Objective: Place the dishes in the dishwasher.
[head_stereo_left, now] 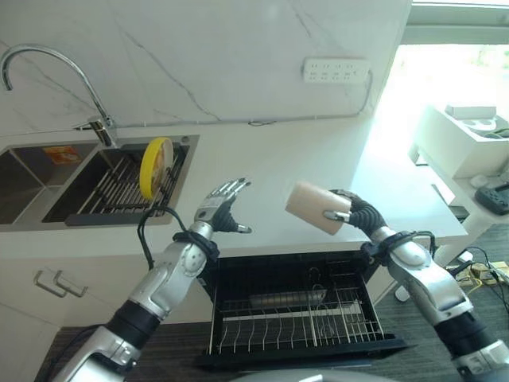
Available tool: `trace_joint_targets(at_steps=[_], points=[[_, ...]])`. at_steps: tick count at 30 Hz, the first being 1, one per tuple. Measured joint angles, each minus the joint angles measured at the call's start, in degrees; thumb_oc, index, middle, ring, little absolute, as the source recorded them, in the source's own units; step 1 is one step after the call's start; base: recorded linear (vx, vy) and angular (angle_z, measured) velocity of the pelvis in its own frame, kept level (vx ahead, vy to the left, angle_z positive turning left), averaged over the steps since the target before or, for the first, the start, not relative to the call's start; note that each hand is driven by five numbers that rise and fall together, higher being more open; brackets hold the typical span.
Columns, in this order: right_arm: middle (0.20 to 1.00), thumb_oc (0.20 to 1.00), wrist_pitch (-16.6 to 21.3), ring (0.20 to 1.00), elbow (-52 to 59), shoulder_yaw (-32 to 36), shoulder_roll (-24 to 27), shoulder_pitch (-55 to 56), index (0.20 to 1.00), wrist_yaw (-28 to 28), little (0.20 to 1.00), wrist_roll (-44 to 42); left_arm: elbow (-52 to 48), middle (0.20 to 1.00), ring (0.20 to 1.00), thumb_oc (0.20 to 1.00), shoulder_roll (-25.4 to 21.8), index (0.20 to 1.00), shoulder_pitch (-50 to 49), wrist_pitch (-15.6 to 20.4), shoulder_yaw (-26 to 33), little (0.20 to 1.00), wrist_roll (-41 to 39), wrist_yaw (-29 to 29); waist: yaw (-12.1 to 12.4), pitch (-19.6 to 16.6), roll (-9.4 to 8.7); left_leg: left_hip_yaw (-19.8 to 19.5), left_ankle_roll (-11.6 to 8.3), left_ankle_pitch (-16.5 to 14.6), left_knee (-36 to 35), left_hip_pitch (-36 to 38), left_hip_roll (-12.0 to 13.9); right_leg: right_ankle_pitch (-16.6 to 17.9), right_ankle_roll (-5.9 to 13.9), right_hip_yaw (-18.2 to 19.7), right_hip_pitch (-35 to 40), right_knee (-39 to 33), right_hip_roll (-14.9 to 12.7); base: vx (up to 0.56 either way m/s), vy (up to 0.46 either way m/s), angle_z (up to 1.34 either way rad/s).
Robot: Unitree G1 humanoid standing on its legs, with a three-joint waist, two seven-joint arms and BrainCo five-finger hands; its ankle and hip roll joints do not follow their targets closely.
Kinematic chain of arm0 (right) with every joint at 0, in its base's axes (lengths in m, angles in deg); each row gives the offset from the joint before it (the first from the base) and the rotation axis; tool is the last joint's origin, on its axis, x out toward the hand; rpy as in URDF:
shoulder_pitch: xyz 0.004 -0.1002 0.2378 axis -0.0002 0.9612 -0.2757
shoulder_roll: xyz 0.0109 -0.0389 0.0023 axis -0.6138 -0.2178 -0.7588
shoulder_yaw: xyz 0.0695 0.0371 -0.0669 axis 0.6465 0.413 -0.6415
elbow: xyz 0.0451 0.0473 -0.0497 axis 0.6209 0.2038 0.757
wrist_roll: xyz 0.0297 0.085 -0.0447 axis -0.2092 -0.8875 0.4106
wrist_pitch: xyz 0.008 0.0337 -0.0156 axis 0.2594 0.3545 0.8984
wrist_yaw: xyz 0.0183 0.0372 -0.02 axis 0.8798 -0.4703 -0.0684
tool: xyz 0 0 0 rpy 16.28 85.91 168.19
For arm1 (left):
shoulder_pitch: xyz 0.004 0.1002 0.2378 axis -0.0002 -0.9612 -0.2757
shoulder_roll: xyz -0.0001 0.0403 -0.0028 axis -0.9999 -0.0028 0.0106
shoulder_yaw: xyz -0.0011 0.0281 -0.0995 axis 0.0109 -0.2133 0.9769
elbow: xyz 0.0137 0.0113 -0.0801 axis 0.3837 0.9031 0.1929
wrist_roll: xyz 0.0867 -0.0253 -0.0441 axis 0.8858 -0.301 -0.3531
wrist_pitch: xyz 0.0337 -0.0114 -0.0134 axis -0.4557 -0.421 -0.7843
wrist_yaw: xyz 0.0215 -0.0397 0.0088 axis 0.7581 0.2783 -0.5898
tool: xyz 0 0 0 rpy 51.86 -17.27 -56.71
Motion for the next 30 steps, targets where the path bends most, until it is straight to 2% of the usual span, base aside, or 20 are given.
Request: trace_joint_targets(at_steps=[3, 5, 8, 10, 12, 16, 19, 23, 27, 30], points=[[0.2, 0.2, 0.66, 0.2, -0.02, 2.29, 0.01, 2.75, 0.2, 0.42, 0.2, 0.04, 0.02, 1.0, 1.0, 1.0, 0.07, 1.0, -1.09, 0.13, 0.35, 1.0, -0.24, -0.59, -0.19, 0.06, -0.01, 0.12, 0.03, -0.04, -0.01, -0.02, 0.0, -0.01, 0.01, 0.1, -0.07, 0.0, -0.01, 0.0, 0.0, 0.0], [0.2, 0.2, 2.25, 0.2, 0.08, 5.37, -0.01, 5.15, 0.2, 0.24, 0.2, 0.05, -0.18, 1.0, 1.0, 1.0, 0.16, 1.0, -3.07, 1.13, 2.62, 1.0, -1.56, -1.14, -0.36, 0.38, -0.03, 0.2, 0.04, -0.07, -0.01, -0.01, 0.0, -0.01, 0.01, 0.2, -0.1, 0.0, -0.01, 0.0, 0.0, 0.0], [0.2, 0.2, 4.22, 0.2, 0.33, 13.18, -0.07, 10.49, 0.2, -0.41, 0.2, 0.1, -2.52, 1.0, 1.0, 1.0, 0.38, 1.0, -9.87, 3.59, 11.42, 1.0, -4.81, -1.8, -0.43, 1.15, -0.18, 0.45, 0.05, -0.13, -0.02, -0.11, 0.02, -0.01, 0.01, 0.54, -0.37, 0.0, 0.0, -0.01, -0.009, -0.04], [0.2, 0.2, 4.94, 0.2, 0.71, 15.89, -0.25, 12.71, 0.2, -0.76, 0.2, 0.13, -3.51, 1.0, 1.0, 1.0, 0.48, 1.0, -12.94, 4.67, 14.65, 1.0, -6.06, -2.11, -0.41, 1.33, -0.2, 0.61, 0.04, -0.18, -0.02, -0.17, 0.03, -0.01, 0.01, 0.71, -0.5, 0.01, -0.01, -0.03, -0.029, -0.05], [0.2, 0.2, 6.64, 0.2, 2.16, 18.86, -1.83, 15.89, 0.2, -1.79, 0.2, 0.09, -5.78, 1.0, 1.0, 1.0, 1.07, 1.0, -17.99, 7.17, 19.52, 1.0, -7.25, -2.46, -0.45, 1.48, -0.36, 0.89, -0.09, -0.32, -0.02, -0.17, 0.11, -0.03, 0.04, 1.05, -0.66, 0.0, 0.06, -0.03, -0.016, -0.06], [0.2, 0.2, 8.69, 0.2, 2.39, 21.3, -2.1, 18.74, 0.2, -2.33, 0.2, 0.07, -7.95, 1.0, 1.0, 1.0, 1.17, 1.0, -22.12, 10.9, 24.03, 1.0, -9.63, -2.49, -0.06, 1.61, -0.56, 0.92, -0.11, -0.65, -0.03, -0.23, 0.08, -0.07, 0.08, 1.02, -0.68, -0.02, 0.0, -0.01, -0.002, -0.01], [0.2, 0.2, 10.35, 0.2, 4.51, 24.25, -3.51, 21.93, 0.2, -2.59, 0.2, 0.04, -12.61, 1.0, 1.0, 1.0, 2.66, 1.0, -27.38, 15.79, 28.66, 1.0, -11.97, -2.86, 0.11, 1.58, -0.53, 0.67, -0.09, -0.69, -0.02, -1.05, 0.0, -0.13, 0.12, 0.8, -1.38, 0.01, -0.06, -0.01, 0.003, 0.03], [0.2, 0.2, 10.7, 0.2, 4.54, 25.84, -4.23, 22.26, 0.2, -1.86, 0.2, 0.05, -15.72, 1.0, 1.0, 1.0, 3.6, 1.0, -29.02, 20.67, 31.73, 1.0, -16.57, -0.91, 1.13, 1.58, -0.46, -0.18, -0.13, -0.63, 0.0, -1.41, -0.14, -0.3, 0.18, -0.17, -1.23, 0.01, -0.12, -0.02, -0.016, 0.11], [0.2, 0.2, 11.09, 0.2, 4.76, 25.93, -4.22, 22.11, 0.2, -1.63, 0.2, 0.04, -19.12, 1.0, 1.0, 1.0, 3.63, 1.0, -29.13, 26.71, 31.1, 1.0, -18.23, 5.33, 2.96, 1.54, -0.37, -0.88, -0.13, -0.28, 0.01, -2.1, -0.21, -0.38, 0.2, -0.85, -1.13, 0.02, -0.11, -0.03, -0.027, 0.12], [0.2, 0.2, 11.16, 0.2, 4.74, 25.73, -4.21, 21.59, 0.2, -2.02, 0.2, -0.01, -18.03, 1.0, 1.0, 1.0, 3.04, 1.0, -29.17, 28.52, 30.79, 1.0, -20.41, 7.23, 3.32, 1.56, -0.24, -2.12, -0.13, -0.23, -0.02, -2.38, -0.3, -0.59, 0.06, -2.12, -0.63, 0.02, -0.11, -0.02, -0.025, 0.19]])
